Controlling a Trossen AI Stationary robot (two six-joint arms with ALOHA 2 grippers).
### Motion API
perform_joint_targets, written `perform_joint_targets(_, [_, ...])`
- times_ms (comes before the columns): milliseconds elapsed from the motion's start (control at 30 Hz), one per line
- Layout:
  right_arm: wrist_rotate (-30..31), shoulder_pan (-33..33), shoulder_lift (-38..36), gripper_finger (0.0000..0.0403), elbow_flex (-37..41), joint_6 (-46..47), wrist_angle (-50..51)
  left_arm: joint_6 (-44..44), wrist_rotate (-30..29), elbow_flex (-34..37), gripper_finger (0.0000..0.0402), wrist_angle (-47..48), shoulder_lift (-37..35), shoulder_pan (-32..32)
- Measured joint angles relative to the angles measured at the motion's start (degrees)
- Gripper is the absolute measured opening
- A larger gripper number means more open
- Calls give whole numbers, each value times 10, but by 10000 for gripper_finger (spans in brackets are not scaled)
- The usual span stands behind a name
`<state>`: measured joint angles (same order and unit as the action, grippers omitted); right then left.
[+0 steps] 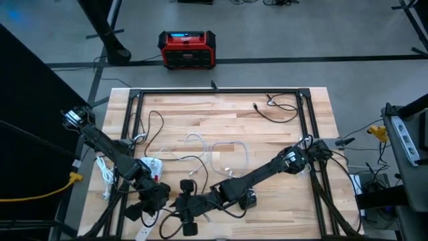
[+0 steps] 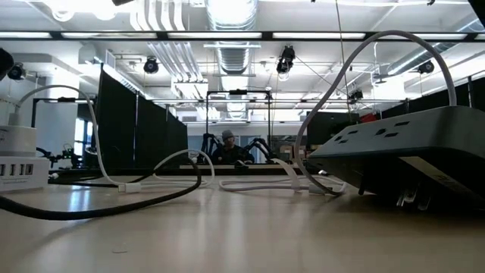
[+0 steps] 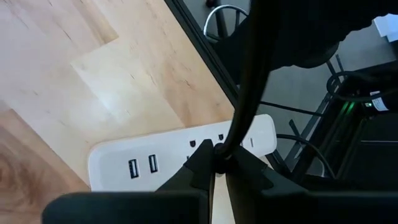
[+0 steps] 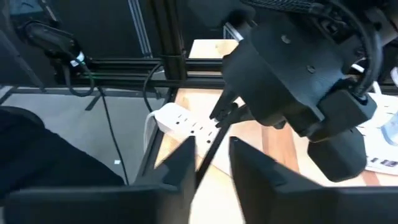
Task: Insert USB
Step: Insert the middle left black charger cable into the bottom white outlet extension
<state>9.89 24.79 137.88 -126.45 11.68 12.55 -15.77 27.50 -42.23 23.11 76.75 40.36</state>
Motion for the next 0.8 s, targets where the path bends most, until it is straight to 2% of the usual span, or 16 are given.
perform_joint_targets(133, [-9, -1, 0, 16, 1, -6, 2, -2, 0, -1, 14, 0, 0, 0])
perform_joint_targets(267, [8, 0, 0, 5, 1, -15, 1, -8, -6, -1, 14, 0, 0, -1])
perform_joint_targets(400, [35, 3, -1, 2, 1, 3, 15, -40, -47, -1, 20, 7, 0, -1])
perform_joint_targets(633, [127, 15, -18, 1, 1, 64, 92, -96, -73, -1, 115, 65, 0, -1])
perform_joint_targets(800, [149, 18, -29, 1, 1, 94, 116, -193, -184, -1, 165, 102, -8, 6])
